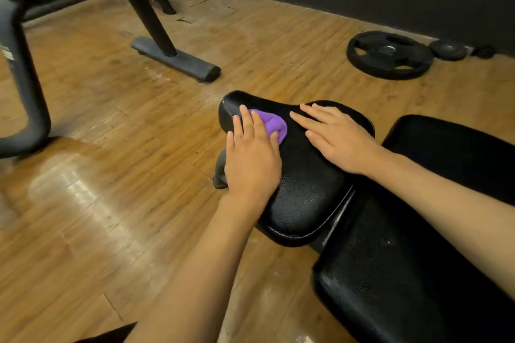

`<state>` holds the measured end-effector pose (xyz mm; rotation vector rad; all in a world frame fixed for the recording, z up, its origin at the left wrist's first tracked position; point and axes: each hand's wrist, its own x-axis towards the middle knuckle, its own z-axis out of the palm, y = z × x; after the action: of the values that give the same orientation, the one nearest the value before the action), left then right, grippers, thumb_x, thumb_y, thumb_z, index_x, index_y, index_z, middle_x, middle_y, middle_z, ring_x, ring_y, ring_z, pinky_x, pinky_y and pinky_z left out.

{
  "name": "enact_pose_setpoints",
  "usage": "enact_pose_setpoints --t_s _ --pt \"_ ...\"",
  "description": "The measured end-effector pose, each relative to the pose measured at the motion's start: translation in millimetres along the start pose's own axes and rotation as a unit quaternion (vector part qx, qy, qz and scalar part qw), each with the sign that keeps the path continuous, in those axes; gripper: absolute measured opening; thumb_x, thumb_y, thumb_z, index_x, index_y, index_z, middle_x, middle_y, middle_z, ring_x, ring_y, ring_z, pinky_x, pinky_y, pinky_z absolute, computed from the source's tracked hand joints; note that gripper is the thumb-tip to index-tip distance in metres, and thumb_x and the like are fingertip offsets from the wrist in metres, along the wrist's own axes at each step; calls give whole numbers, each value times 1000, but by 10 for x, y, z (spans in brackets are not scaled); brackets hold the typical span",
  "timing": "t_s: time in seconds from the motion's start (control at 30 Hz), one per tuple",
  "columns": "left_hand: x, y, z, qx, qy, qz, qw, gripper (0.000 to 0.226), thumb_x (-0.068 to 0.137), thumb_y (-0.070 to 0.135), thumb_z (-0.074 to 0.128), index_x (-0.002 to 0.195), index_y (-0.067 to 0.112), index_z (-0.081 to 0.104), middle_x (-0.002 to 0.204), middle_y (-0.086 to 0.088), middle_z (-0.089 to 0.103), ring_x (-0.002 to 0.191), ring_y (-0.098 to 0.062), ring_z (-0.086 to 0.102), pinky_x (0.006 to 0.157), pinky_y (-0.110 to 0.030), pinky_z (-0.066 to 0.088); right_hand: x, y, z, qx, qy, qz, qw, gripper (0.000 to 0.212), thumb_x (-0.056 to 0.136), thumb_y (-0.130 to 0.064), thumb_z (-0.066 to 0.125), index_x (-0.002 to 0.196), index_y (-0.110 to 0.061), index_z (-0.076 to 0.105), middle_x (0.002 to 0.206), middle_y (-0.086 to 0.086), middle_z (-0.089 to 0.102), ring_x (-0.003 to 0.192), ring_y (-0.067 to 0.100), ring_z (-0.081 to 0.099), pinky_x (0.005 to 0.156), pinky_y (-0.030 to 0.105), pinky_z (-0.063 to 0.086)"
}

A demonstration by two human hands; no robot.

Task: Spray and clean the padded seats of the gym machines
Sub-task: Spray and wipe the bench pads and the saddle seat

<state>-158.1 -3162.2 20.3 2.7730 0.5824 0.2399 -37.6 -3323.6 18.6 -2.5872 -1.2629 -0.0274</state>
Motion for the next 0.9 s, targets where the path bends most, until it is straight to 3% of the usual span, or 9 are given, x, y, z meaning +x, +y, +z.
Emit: enact_pose_setpoints --t_s 0.13,0.27,0.4,0.5,0.6,0.73,0.83,0.9 --pt "635 -22 -13 -15 43 -40 998 59 111 32 27 157 -4 21 169 -22 6 156 -36 3 125 -45 8 26 43 6 5 9 -4 1000 60 95 -53 20 152 -41 34 160 -5 34 148 21 26 116 44 27" --pt "985 -78 -69 -56 38 -75 995 57 111 30 27 157 -3 23 169 -20 8 157 -32 0 126 -44 4 48 76 5 12 3 -4 1000 58 96 -55 20 151 -44 34 160 -9 34 147 19 26 115 44 26" --pt "683 -136 -38 -90 58 -11 994 44 108 15 32 145 -8 41 163 -26 23 151 -42 16 123 -47 16 50 85 -2 12 6 -6 1000 56 96 -55 24 150 -44 37 158 -9 37 145 20 30 113 44 28" --pt "150 -103 -33 -145 24 51 988 49 106 5 38 152 -9 31 165 -27 16 154 -42 12 126 -46 12 43 77 -1 14 9 -7 1000 56 97 -54 25 150 -43 38 158 -8 38 143 20 31 113 45 30" --pt "-406 -73 46 -135 36 75 987 48 102 5 44 149 -5 41 162 -24 30 152 -38 27 123 -44 27 34 57 -10 10 18 -7 1000 51 100 -47 33 150 -42 38 158 -7 37 144 21 30 113 43 28" --pt "-941 -66 171 -77 76 63 992 53 93 18 36 136 -1 59 147 -20 55 136 -33 54 107 -46 50 6 41 -3 7 16 -6 1000 48 105 -31 43 152 -39 36 160 -6 33 148 22 25 114 42 25" --pt "-938 -52 126 -60 85 51 993 50 101 22 33 140 1 56 152 -19 49 141 -31 49 112 -44 42 8 22 -24 8 12 2 1000 49 105 -32 43 153 -39 35 161 -6 31 149 21 24 114 39 22" --pt "-667 -53 61 -80 58 21 995 49 110 23 28 152 2 39 165 -18 27 154 -30 25 124 -40 22 11 19 -22 10 13 4 1000 47 106 -36 39 152 -38 36 161 -5 33 148 22 26 115 40 23"
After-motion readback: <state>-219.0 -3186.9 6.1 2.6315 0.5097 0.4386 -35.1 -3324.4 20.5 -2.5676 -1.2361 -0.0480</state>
